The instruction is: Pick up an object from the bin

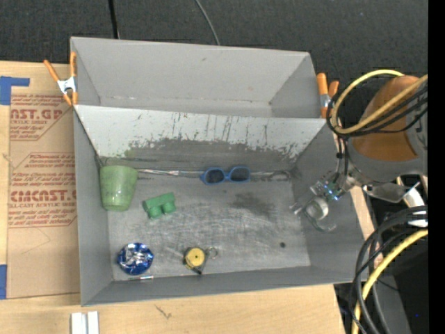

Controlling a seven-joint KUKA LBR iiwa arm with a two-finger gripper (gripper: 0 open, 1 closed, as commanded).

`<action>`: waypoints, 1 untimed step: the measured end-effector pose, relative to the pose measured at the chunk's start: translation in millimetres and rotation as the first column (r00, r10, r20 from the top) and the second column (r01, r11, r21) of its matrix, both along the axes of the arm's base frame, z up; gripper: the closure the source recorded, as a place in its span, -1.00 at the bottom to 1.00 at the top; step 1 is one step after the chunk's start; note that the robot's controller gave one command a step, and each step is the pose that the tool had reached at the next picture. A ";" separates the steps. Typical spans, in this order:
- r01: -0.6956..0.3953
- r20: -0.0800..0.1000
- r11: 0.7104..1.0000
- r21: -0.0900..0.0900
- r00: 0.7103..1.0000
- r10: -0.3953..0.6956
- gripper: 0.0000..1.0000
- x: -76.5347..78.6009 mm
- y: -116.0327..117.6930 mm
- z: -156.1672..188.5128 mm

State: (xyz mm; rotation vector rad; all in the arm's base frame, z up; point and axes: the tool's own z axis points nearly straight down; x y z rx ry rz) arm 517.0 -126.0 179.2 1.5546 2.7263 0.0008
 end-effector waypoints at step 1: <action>-0.001 -0.001 1.000 0.000 1.000 0.001 1.00 0.4 0.4 16.4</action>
Offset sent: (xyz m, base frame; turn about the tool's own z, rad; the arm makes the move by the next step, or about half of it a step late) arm -0.0001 0.0001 0.0161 0.0000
